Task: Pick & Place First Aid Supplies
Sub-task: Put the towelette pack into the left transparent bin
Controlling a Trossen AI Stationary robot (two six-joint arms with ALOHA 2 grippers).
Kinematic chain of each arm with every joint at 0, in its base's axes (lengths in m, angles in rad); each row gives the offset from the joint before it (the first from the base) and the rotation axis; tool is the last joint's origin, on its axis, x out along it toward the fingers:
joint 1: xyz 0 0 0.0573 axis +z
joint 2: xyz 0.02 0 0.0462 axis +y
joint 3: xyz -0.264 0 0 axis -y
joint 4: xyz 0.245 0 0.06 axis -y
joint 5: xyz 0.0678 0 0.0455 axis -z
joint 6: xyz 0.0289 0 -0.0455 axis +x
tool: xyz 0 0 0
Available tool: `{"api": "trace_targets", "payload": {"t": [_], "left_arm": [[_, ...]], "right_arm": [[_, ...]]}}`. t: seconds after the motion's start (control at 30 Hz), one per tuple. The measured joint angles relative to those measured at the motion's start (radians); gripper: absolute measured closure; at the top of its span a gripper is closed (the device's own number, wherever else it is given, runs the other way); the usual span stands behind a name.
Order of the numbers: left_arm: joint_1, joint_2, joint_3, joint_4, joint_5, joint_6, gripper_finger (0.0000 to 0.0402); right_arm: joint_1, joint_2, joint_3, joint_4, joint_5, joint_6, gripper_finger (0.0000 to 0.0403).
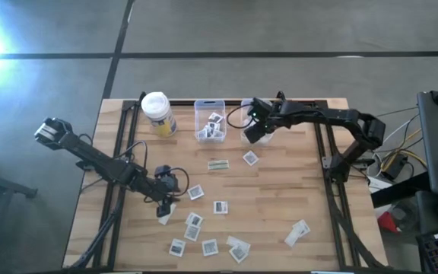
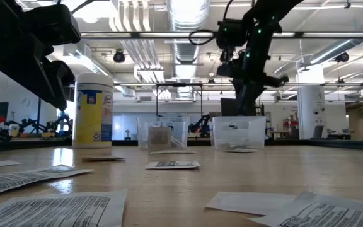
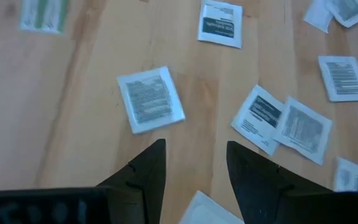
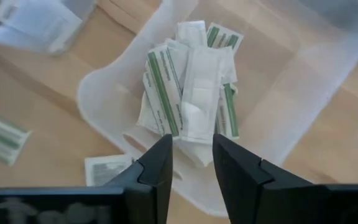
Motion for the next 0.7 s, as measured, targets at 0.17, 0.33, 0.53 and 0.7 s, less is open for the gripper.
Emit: {"api": "trace_targets", "payload": {"t": [0.17,0.33,0.53,0.7], "left_arm": [[-0.001,0.000,0.000,-0.007,0.035,-0.082,0.0241],[-0.004,0.000,0.000,-0.034,0.052,-0.097,0.0241],[-0.004,0.000,0.015,-0.039,0.045,-0.034,0.0241],[-0.004,0.007,0.020,-0.001,-0.004,0.103,0.0241]], "right_arm": [[0.052,-0.057,0.025,-0.023,0.016,-0.003,0.0297],[0.148,-0.091,0.025,-0.021,0.105,0.006,0.0308],[0.272,-0.103,0.014,-0.022,0.184,0.066,0.0320],[0.358,-0.101,0.011,-0.021,0.230,0.108,0.0328]]}}
